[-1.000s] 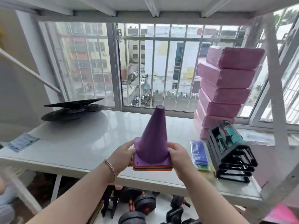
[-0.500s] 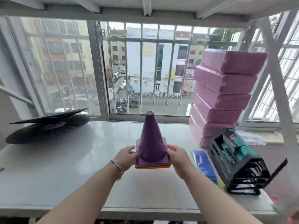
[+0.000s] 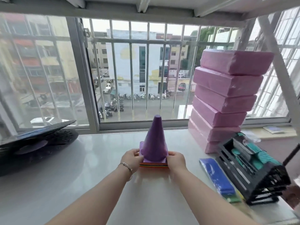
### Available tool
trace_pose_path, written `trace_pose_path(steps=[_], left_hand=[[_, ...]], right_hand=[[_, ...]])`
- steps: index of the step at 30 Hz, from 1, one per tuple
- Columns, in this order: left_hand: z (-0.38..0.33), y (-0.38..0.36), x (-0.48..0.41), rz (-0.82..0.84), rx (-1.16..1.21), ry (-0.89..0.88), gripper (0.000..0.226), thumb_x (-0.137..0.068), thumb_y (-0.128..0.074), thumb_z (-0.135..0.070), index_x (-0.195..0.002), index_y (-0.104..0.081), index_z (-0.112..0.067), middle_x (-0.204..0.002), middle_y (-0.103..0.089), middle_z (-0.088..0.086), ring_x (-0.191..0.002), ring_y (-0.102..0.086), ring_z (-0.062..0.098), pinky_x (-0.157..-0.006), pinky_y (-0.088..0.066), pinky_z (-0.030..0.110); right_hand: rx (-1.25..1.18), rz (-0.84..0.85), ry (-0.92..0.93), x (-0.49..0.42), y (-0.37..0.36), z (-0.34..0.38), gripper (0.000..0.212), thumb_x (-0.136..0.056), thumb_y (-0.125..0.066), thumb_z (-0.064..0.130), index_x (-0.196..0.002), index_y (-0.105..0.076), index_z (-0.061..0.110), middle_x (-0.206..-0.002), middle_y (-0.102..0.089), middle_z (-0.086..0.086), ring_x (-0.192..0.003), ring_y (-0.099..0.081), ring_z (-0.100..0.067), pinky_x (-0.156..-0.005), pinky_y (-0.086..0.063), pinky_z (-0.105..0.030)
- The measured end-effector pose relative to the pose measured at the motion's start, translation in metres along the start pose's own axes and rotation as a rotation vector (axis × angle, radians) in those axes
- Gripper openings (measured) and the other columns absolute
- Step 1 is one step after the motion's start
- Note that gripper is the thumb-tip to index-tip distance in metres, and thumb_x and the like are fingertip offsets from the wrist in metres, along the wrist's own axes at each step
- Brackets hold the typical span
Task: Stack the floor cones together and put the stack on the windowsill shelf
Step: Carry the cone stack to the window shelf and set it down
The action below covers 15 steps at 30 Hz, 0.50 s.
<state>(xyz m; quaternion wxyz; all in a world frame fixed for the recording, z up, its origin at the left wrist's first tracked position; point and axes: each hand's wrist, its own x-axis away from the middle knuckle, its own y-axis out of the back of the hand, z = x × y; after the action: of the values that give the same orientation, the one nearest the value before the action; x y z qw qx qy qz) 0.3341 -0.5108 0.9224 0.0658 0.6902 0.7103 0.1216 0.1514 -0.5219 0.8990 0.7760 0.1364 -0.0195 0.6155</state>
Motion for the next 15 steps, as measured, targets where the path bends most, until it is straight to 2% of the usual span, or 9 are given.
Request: trace_pose_path(steps=[2,4,6,9,10,13,15], left_hand=[[0.0,-0.001,-0.007,0.032,-0.014,-0.01,0.028,-0.078,-0.064,0.0,-0.101,-0.072,-0.015,-0.094,-0.075,0.009,-0.078,-0.064,0.017,-0.086,-0.055,0.04],[0.0,0.0,-0.015,0.05,-0.036,-0.012,0.03,-0.075,-0.068,0.001,-0.1,-0.072,-0.015,-0.093,-0.075,0.006,-0.077,-0.064,0.014,-0.084,-0.055,0.036],[0.001,0.002,-0.022,0.058,-0.054,-0.019,0.03,-0.073,-0.072,-0.001,-0.099,-0.073,-0.016,-0.09,-0.074,0.003,-0.074,-0.062,0.012,-0.08,-0.054,0.031],[0.005,0.004,-0.031,0.062,-0.098,-0.043,0.03,-0.071,-0.075,-0.006,-0.094,-0.071,-0.025,-0.083,-0.073,-0.005,-0.072,-0.061,0.011,-0.071,-0.052,0.022],[0.007,0.004,-0.034,0.059,-0.115,-0.051,0.031,-0.07,-0.076,-0.007,-0.093,-0.07,-0.027,-0.083,-0.073,-0.006,-0.072,-0.061,0.011,-0.07,-0.052,0.021],[0.014,0.004,-0.04,0.045,-0.212,-0.07,0.032,-0.068,-0.077,-0.015,-0.098,-0.071,-0.022,-0.088,-0.075,-0.002,-0.076,-0.065,0.015,-0.077,-0.055,0.031],[0.017,0.003,-0.044,0.043,-0.25,-0.07,0.039,-0.067,-0.078,-0.015,-0.105,-0.071,-0.02,-0.091,-0.076,0.0,-0.081,-0.068,0.018,-0.081,-0.056,0.034]], right_hand=[[0.052,-0.029,0.009,-0.009,-0.003,0.004,0.006,-0.068,-0.052,0.017,-0.065,-0.057,0.015,-0.071,-0.038,-0.003,-0.074,-0.033,-0.015,-0.067,-0.026,-0.034],[0.118,-0.07,0.045,-0.02,-0.005,0.006,0.024,-0.075,-0.055,0.02,-0.078,-0.061,-0.003,-0.07,-0.039,0.0,-0.074,-0.034,-0.013,-0.066,-0.028,-0.031],[0.177,-0.101,0.089,-0.031,-0.006,0.008,0.026,-0.082,-0.059,0.022,-0.087,-0.064,-0.002,-0.067,-0.043,-0.001,-0.074,-0.036,-0.011,-0.063,-0.029,-0.03],[0.28,-0.086,0.129,-0.041,-0.003,0.009,0.02,-0.086,-0.059,0.02,-0.088,-0.07,0.003,-0.07,-0.056,-0.016,-0.075,-0.041,-0.009,-0.062,-0.032,-0.03],[0.305,-0.057,0.143,-0.044,-0.002,0.01,0.02,-0.086,-0.059,0.018,-0.09,-0.071,0.004,-0.07,-0.057,-0.014,-0.077,-0.042,-0.008,-0.063,-0.034,-0.029],[0.312,0.061,0.173,-0.044,0.006,0.012,0.02,-0.082,-0.058,0.007,-0.092,-0.075,0.005,-0.074,-0.058,0.004,-0.076,-0.047,-0.008,-0.067,-0.038,-0.027],[0.238,0.163,0.152,-0.042,0.014,0.015,0.026,-0.076,-0.063,0.003,-0.097,-0.077,0.008,-0.081,-0.063,0.005,-0.078,-0.053,-0.01,-0.071,-0.042,-0.028]])
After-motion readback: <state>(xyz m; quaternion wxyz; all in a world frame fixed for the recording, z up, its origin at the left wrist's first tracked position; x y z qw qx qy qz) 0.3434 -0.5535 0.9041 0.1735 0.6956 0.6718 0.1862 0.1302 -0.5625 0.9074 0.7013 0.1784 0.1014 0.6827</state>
